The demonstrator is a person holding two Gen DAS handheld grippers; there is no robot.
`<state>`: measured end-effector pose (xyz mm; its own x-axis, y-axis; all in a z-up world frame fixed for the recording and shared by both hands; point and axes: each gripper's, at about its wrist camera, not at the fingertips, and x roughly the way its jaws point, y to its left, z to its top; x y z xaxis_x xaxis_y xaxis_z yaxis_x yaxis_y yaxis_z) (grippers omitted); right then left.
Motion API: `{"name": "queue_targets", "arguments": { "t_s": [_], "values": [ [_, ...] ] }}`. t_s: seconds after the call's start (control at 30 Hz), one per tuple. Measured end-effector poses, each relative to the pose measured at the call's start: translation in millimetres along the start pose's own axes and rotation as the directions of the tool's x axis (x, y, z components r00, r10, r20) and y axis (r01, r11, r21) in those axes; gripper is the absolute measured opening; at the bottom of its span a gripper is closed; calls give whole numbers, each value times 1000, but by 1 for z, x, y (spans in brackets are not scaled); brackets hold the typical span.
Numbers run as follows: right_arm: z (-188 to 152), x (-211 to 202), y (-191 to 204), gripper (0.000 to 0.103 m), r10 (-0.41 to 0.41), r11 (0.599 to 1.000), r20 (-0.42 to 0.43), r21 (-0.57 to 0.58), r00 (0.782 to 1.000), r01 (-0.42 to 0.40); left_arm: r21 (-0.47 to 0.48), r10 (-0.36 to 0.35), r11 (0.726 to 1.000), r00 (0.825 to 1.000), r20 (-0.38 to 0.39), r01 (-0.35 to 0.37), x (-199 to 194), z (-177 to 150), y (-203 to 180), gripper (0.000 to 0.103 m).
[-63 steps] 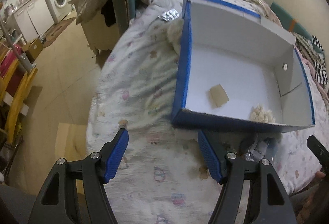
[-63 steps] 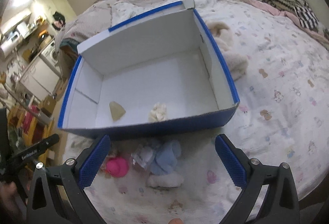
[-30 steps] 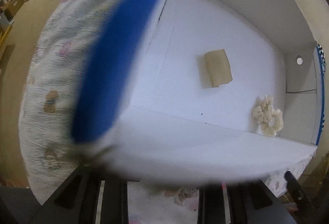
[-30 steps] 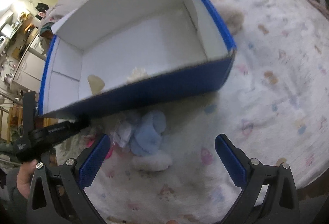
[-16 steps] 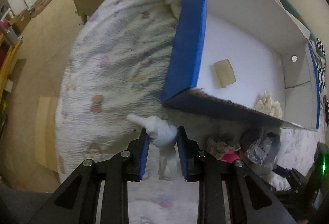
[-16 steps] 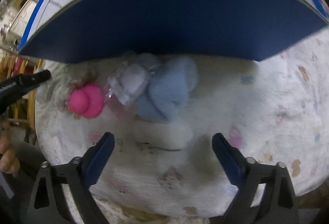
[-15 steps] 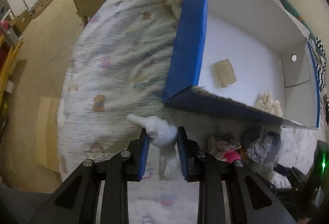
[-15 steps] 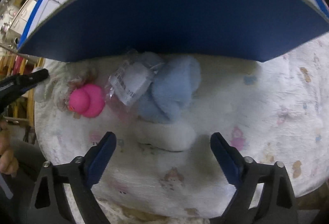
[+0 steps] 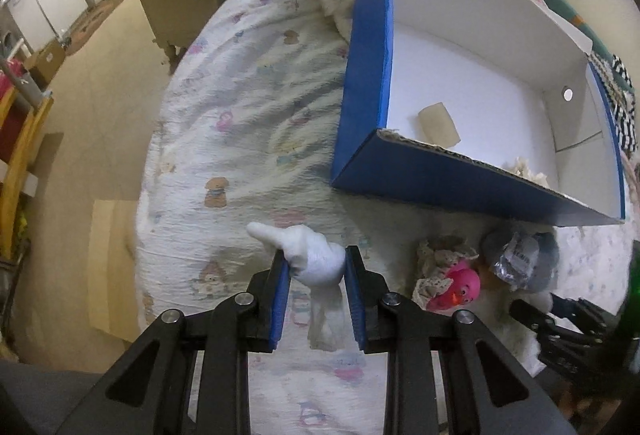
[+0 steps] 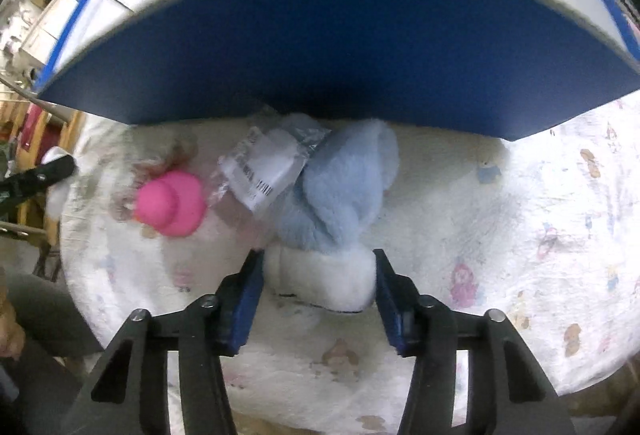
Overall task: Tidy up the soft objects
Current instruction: 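Close the right tool on the white base of the light-blue plush toy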
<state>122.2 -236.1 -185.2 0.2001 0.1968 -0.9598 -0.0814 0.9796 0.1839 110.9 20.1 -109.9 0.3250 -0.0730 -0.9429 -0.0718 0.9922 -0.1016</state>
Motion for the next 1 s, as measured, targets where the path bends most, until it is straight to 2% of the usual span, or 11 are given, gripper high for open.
{"name": "queue_targets", "arguments": {
  "t_s": [0.33,0.47,0.53,0.6,0.7,0.77,1.0],
  "values": [
    [-18,-43,7,53,75,997,93,-5,993,-74,0,20,1000,998,52,-20,-18,-5,6,24],
    [-25,-59,6,53,153,987,136,17,979,-157,-6,23,1000,998,60,-23,-20,-5,7,24],
    [-29,-59,-5,53,106,993,82,35,991,-109,-2,30,1000,998,58,-30,-19,-5,6,24],
    [-29,-54,-10,53,117,991,61,66,991,-121,2,35,999,998,57,-35,-18,-6,4,24],
    [-26,-67,-15,53,147,985,112,69,983,-155,1,34,999,997,63,-34,-20,-5,3,24],
    [-26,-72,-18,53,110,991,128,66,986,-119,0,34,999,997,66,-34,-20,-5,4,24],
    [-27,-78,-12,53,139,989,152,36,979,-146,3,33,999,996,87,-34,-28,-7,2,24]
  ]
}}
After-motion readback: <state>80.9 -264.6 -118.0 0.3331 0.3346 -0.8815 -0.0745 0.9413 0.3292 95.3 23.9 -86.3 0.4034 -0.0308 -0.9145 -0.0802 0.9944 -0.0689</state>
